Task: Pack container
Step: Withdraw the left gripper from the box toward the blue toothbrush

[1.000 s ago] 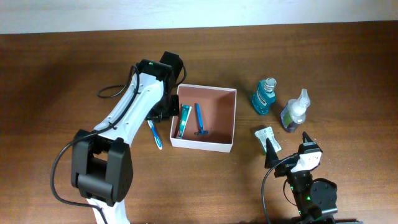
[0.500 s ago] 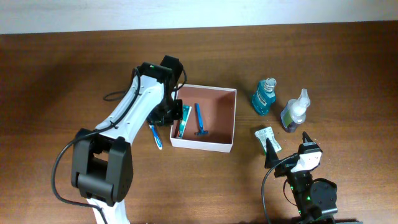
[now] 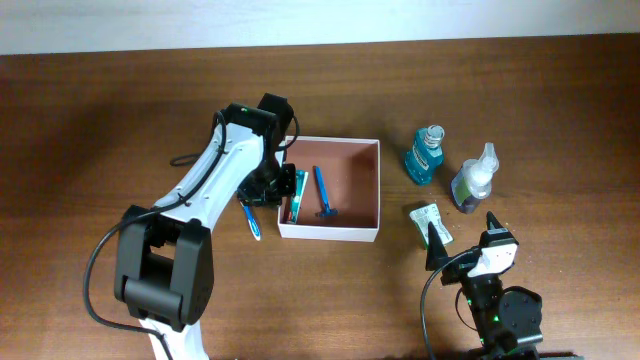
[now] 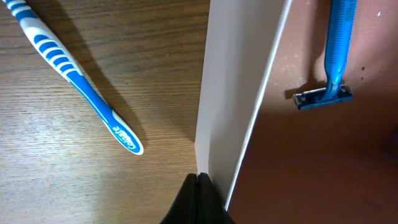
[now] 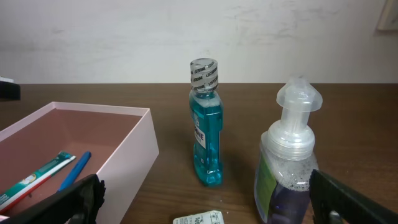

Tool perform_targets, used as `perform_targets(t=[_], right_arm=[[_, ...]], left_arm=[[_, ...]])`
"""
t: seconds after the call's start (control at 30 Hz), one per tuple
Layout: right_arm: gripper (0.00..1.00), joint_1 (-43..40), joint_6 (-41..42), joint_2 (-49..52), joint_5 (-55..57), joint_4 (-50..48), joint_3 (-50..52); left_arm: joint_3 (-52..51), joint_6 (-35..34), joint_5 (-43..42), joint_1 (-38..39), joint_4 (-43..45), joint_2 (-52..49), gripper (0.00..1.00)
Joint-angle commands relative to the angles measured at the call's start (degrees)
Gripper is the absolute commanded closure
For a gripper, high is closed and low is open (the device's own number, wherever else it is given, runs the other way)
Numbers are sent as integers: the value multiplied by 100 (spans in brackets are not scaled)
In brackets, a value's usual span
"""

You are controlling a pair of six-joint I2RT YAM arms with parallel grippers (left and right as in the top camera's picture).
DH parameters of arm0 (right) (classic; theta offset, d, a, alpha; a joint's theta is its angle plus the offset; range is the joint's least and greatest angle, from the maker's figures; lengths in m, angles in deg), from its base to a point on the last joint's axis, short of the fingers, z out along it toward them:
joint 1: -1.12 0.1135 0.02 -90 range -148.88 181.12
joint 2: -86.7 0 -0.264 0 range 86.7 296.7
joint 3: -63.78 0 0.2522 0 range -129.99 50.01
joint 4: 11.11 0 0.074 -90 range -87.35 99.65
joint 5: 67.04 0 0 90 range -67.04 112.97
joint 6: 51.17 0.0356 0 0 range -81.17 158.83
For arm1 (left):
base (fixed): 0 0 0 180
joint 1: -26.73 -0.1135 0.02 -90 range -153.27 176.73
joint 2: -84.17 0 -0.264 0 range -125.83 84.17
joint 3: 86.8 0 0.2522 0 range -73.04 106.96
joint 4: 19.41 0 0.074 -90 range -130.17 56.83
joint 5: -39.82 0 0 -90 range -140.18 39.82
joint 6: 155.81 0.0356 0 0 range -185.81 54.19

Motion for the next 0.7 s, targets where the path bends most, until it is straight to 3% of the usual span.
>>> perform_targets(t=[0.0, 0.67], right_arm=[[2, 33, 63, -24, 46, 35, 26], [1, 33, 63, -24, 46, 35, 26]], left_arm=[[-20, 92, -190, -2, 11, 35, 100], [-20, 87, -317, -2, 15, 35, 100]])
